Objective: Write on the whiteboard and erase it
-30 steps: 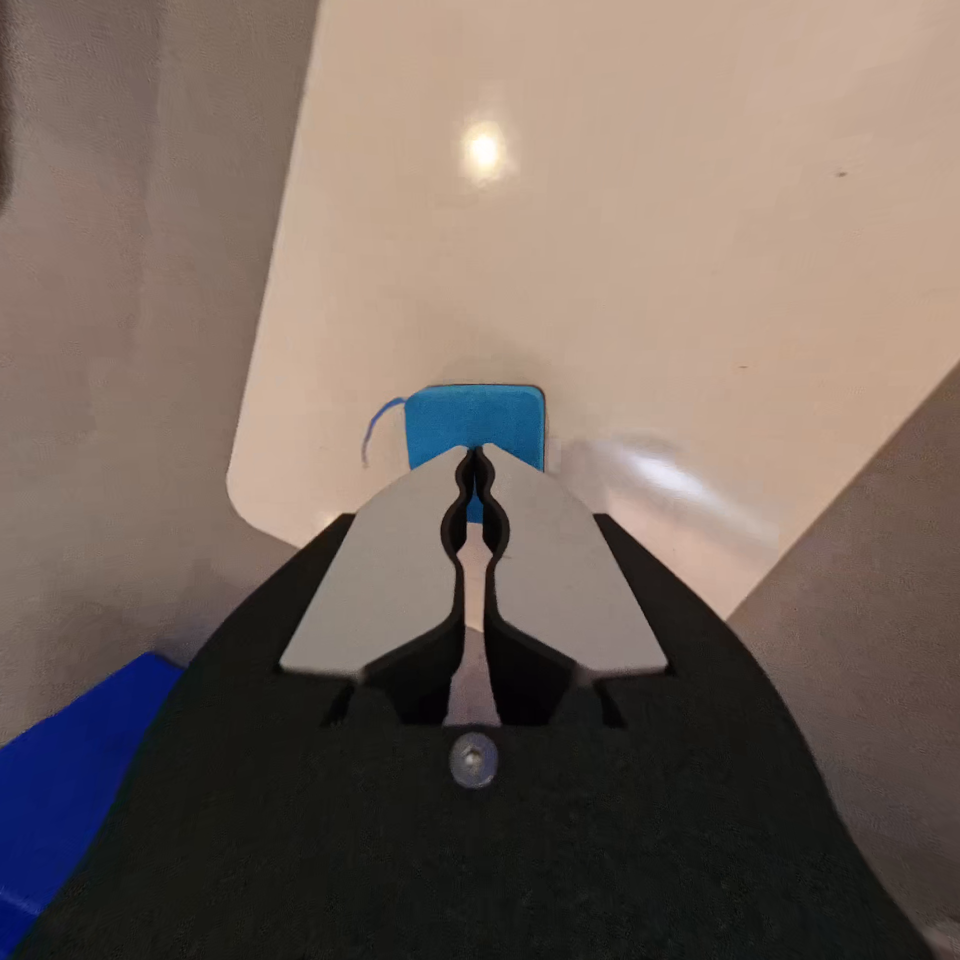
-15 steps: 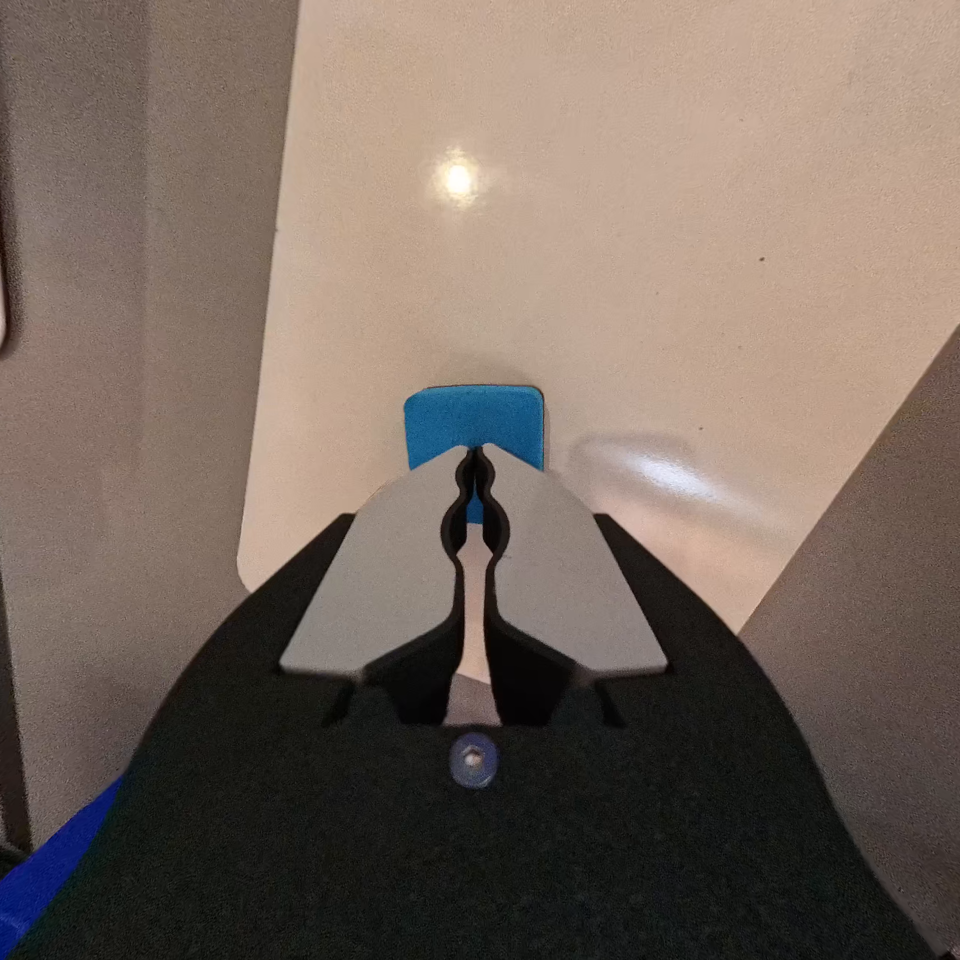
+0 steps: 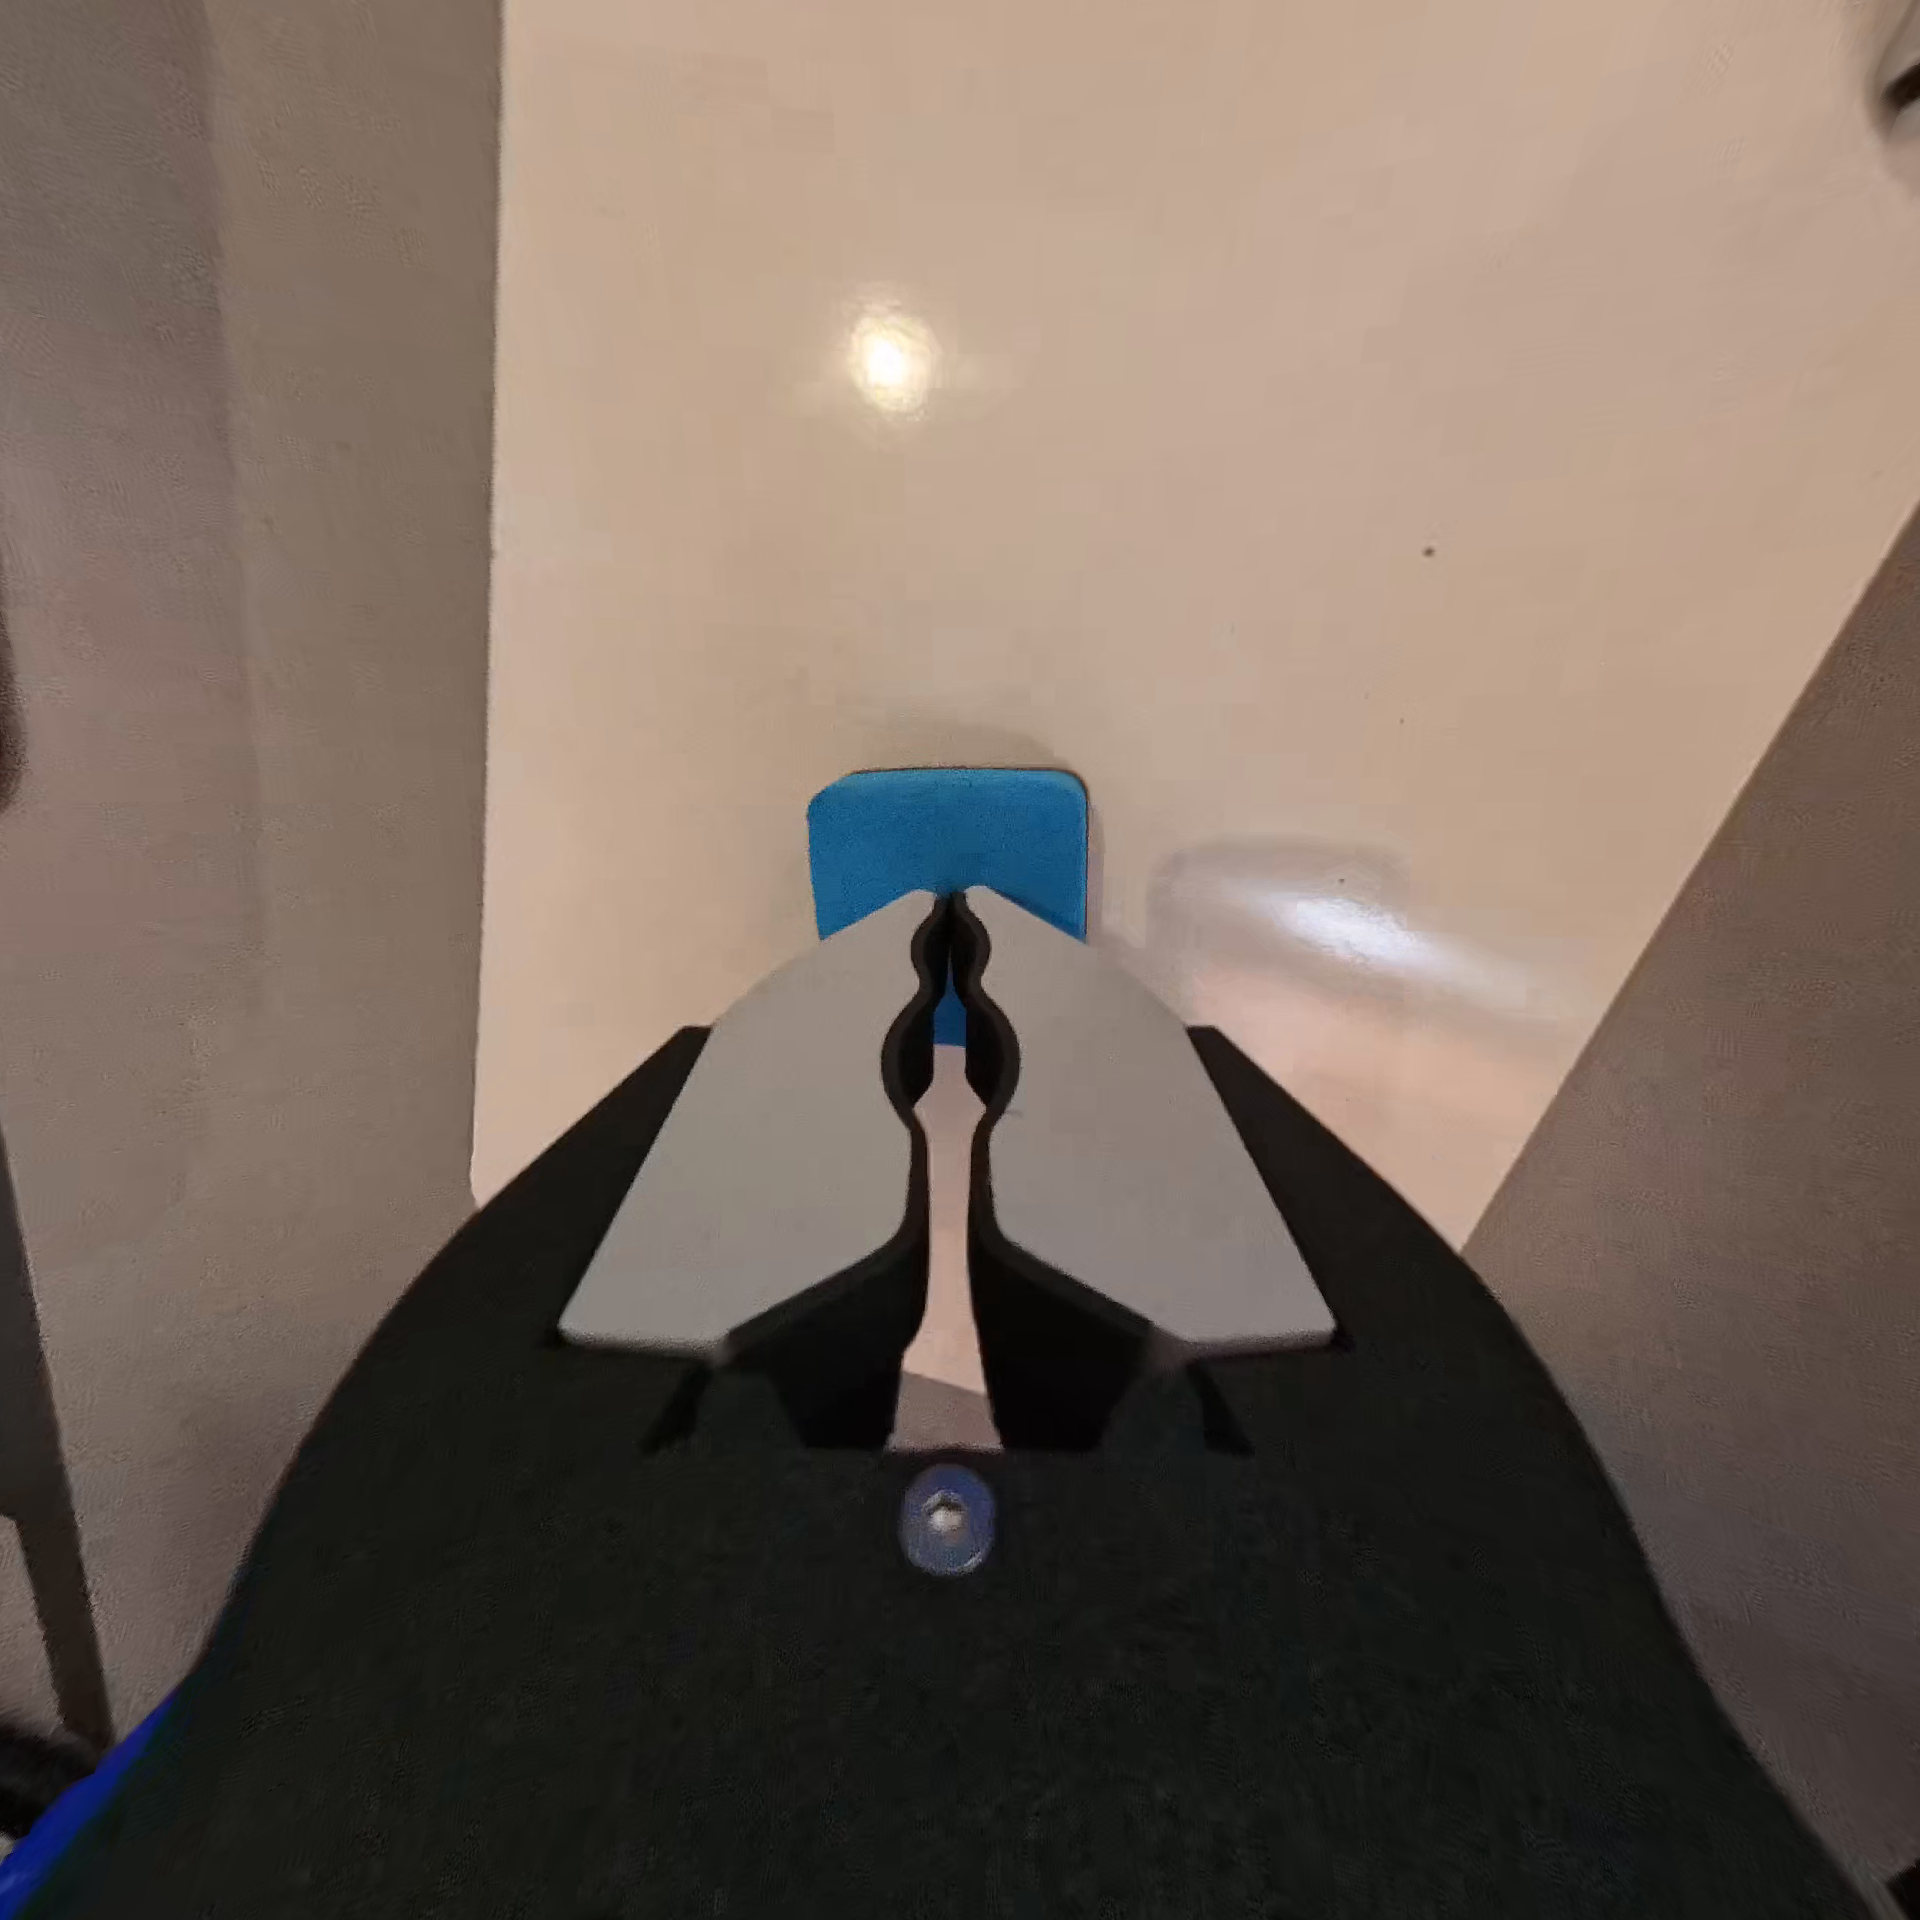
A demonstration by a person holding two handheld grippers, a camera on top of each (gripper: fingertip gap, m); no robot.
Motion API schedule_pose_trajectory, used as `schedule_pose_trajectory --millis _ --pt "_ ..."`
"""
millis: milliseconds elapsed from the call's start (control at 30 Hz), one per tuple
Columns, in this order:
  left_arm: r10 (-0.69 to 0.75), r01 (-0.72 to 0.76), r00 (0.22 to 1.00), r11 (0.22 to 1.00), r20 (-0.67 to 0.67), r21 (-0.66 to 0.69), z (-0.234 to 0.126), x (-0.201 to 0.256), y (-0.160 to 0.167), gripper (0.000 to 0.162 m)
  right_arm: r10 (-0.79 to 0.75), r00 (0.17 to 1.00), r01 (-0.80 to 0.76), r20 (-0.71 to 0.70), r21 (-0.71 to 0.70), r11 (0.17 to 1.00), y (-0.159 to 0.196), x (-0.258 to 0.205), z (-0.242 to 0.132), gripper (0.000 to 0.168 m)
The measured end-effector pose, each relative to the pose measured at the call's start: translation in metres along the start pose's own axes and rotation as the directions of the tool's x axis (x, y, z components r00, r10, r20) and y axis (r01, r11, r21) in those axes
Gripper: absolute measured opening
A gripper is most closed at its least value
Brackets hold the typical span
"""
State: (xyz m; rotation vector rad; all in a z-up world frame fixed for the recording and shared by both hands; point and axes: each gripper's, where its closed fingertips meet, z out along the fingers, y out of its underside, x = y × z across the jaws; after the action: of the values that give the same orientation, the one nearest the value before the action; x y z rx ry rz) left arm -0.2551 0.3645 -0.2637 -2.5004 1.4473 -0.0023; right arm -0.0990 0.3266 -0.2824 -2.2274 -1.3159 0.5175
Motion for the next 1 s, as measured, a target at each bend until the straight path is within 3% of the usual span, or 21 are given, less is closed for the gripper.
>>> schedule_pose_trajectory --millis 67,167,233,333,400,467,567,700,733,800,933,1000 --pt "-0.030 0.030 0.999 1.000 -0.031 -0.009 -0.002 -0.002 0.011 0.000 0.000 1.000 0.000 -0.001 0.004 1.000 0.000 0.000 0.001 0.000" --pt "-0.205 0.206 0.978 0.978 0.024 -0.032 -0.005 -0.052 0.055 0.000 -0.003 1.000 0.003 -0.008 0.004 1.000 -0.001 0.000 0.001 0.000" --pt "-0.298 0.299 0.954 0.954 -0.040 0.012 -0.006 -0.061 0.064 0.000 -0.002 1.000 0.002 -0.011 0.003 1.000 -0.001 0.000 0.001 0.000" --pt "-0.233 0.240 0.969 0.967 -0.088 0.085 -0.003 -0.037 0.034 0.000 0.002 1.000 -0.002 -0.007 0.004 1.000 -0.001 0.001 0.001 0.000" --pt "-0.106 0.132 0.979 0.981 -0.175 0.143 0.000 0.007 -0.005 0.000 0.004 1.000 -0.004 -0.005 0.003 1.000 -0.001 0.001 0.001 0.000" --pt "0.005 0.017 0.985 0.992 -0.170 0.128 0.001 0.036 -0.024 0.000 0.006 1.000 -0.006 -0.005 0.002 1.000 -0.001 0.002 0.001 0.000" --pt "0.018 -0.008 0.989 0.998 -0.147 0.069 -0.002 0.033 -0.012 0.000 0.010 1.000 -0.010 -0.004 0.008 1.000 -0.001 0.003 0.001 0.000" --pt "-0.155 0.155 0.988 0.988 -0.024 -0.006 -0.005 -0.033 0.041 0.000 0.007 1.000 -0.007 -0.013 0.015 1.000 -0.001 0.004 0.001 0.000" --pt "-0.187 0.189 0.980 0.982 -0.073 0.016 -0.005 -0.035 0.041 0.000 0.008 1.000 -0.008 -0.014 0.015 1.000 0.000 0.004 0.001 0.000" --pt "-0.178 0.181 0.981 0.983 -0.077 0.038 -0.003 -0.038 0.033 0.000 0.008 1.000 -0.008 -0.016 0.010 1.000 0.000 0.004 0.000 0.000" --pt "0.040 -0.019 0.987 0.991 -0.158 0.132 0.006 0.012 -0.031 0.000 0.011 1.000 -0.011 -0.016 0.008 1.000 0.000 0.005 0.000 0.000" --pt "0.103 -0.085 0.982 0.989 -0.159 0.120 0.007 0.023 -0.044 0.000 0.014 1.000 -0.014 -0.013 0.010 1.000 0.000 0.006 0.001 0.000"
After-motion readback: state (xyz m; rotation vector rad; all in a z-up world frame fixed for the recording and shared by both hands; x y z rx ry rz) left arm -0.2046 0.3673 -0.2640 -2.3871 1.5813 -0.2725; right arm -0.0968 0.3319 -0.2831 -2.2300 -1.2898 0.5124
